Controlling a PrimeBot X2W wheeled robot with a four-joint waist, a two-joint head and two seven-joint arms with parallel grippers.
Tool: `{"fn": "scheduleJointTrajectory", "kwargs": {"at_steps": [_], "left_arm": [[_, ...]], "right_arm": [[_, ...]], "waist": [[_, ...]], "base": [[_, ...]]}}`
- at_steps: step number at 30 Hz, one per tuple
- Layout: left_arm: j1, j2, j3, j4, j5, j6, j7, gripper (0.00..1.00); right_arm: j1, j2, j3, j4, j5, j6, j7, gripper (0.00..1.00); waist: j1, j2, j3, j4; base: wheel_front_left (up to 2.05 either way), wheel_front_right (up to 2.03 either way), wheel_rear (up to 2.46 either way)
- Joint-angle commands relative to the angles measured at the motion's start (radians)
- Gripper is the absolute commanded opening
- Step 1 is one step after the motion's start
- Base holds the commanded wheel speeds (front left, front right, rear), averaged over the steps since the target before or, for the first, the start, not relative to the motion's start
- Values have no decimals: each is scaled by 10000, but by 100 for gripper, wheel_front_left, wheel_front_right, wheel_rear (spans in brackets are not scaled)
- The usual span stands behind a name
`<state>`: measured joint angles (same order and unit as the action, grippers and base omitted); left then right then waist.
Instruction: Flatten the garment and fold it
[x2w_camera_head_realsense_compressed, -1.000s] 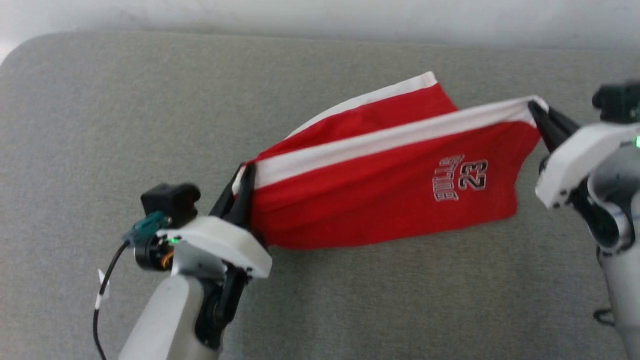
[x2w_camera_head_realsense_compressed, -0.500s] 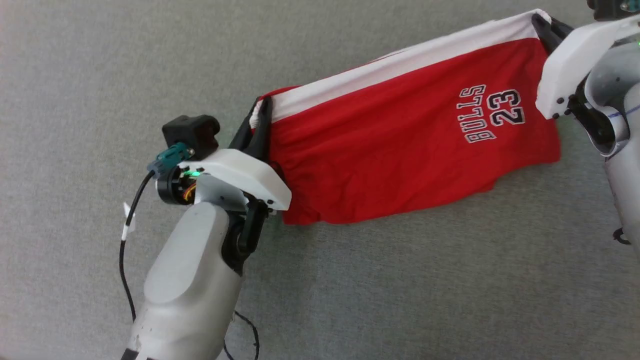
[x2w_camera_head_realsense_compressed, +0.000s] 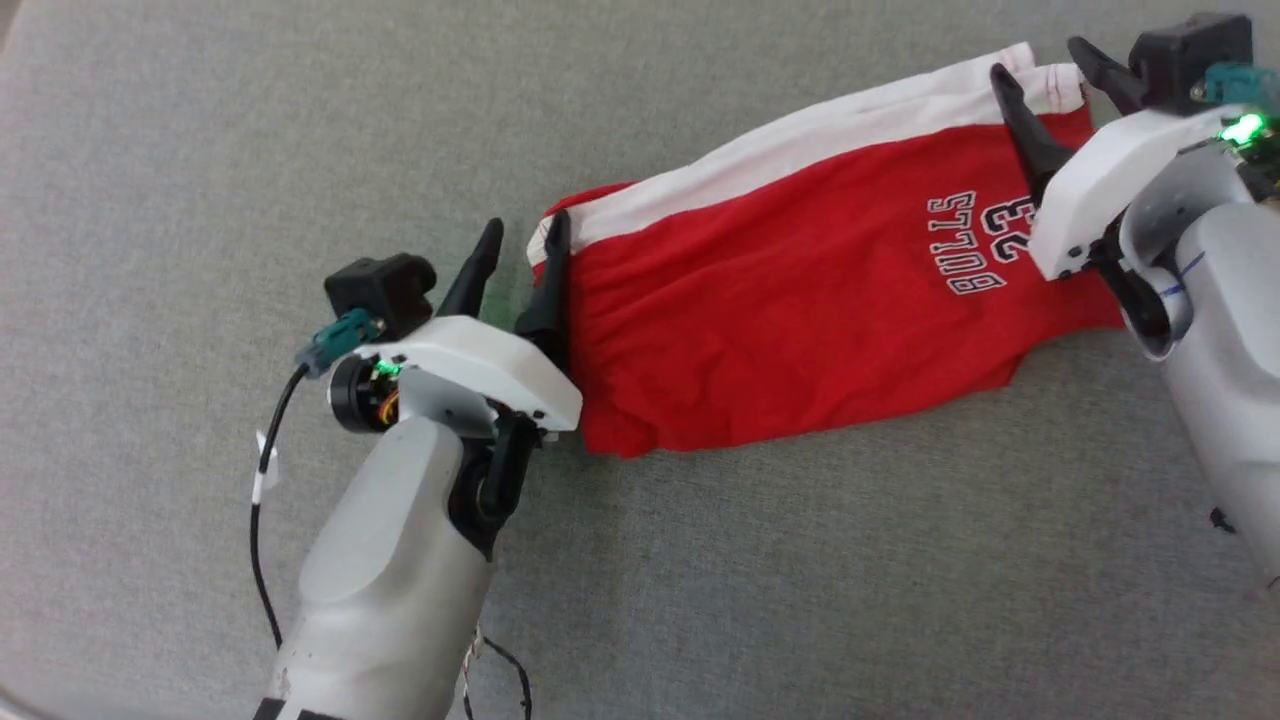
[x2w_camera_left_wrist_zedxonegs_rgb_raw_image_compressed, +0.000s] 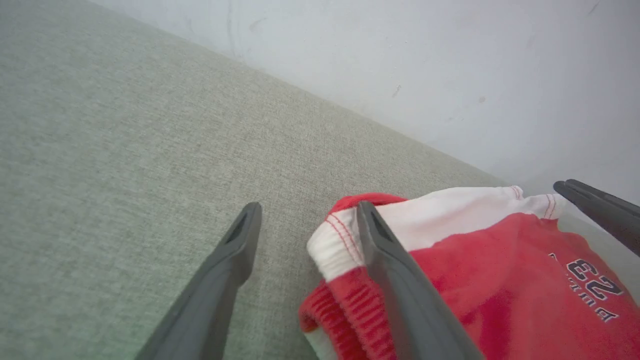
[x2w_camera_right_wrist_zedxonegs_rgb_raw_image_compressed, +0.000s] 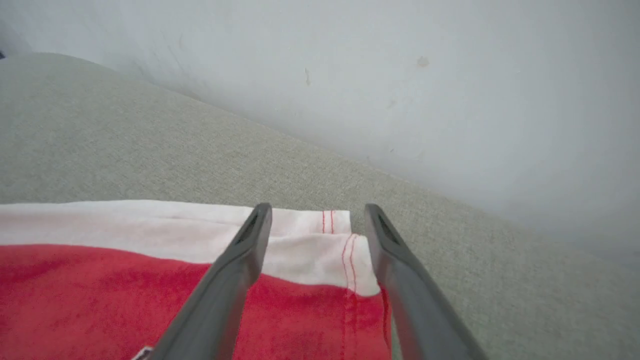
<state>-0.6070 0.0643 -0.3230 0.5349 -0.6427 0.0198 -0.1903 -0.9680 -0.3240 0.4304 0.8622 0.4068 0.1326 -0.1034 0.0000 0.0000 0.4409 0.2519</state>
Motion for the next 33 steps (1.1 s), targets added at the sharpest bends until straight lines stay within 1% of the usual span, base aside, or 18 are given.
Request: {"fn": "scheduleJointTrajectory", "kwargs": {"at_steps": [1, 4, 8, 12, 16, 19, 23, 26, 29, 33], "left_arm": [[222, 46, 62, -38, -43, 34, -71, 100], [571, 380, 178, -331, -20, 179, -44, 100], [1152, 1057, 304, -1064, 80, 513, 400, 100], [1804, 1813, 279, -2110, 62, 763, 1548, 100], [2380, 2576, 121, -3309, -121, 896, 3210, 100], [2701, 3097, 54, -3991, -314, 1032, 4412, 100], [3038, 3404, -89, -4485, -689, 1222, 5748, 100], [3183, 3530, -232, -4486, -887, 1342, 6511, 100], [3243, 3563, -411, -4276, -983, 1441, 7056, 100], [3161, 3561, -613, -3633, -936, 1551, 7434, 100]], "right_arm": [[189, 41, 34, -25, 51, -19, -275, 100], [524, 103, 101, -234, 100, -19, -1092, 100], [1306, 186, -88, -1069, 80, -19, -1499, 100], [2611, 247, -616, -2379, -76, -19, -1569, 100], [4213, 335, -1273, -3883, -456, -19, -1564, 100], [5365, 489, -1741, -5042, -783, -19, -1170, 100], [6627, 774, -2217, -6606, -1179, -19, -424, 100], [7305, 975, -2468, -7546, -1370, -19, 102, 100], [7736, 1138, -2638, -8246, -1510, -19, 491, 100], [7981, 1306, -2762, -8800, -1539, -19, 815, 100]], "waist": [[0, 0, -366, -217], [0, 0, -798, -448], [0, 0, -1394, -846], [0, 0, -1988, -1214], [0, 0, -2457, -1554], [0, 0, -2673, -1832], [0, 0, -2807, -2233], [0, 0, -2795, -2520], [0, 0, -2714, -2771], [0, 0, -2513, -3027]], "base": [[0, 0, 0], [0, 0, 0], [0, 0, 0], [0, 0, 0], [0, 0, 0], [0, 0, 0], [0, 0, 0], [0, 0, 0], [0, 0, 0], [0, 0, 0]]}}
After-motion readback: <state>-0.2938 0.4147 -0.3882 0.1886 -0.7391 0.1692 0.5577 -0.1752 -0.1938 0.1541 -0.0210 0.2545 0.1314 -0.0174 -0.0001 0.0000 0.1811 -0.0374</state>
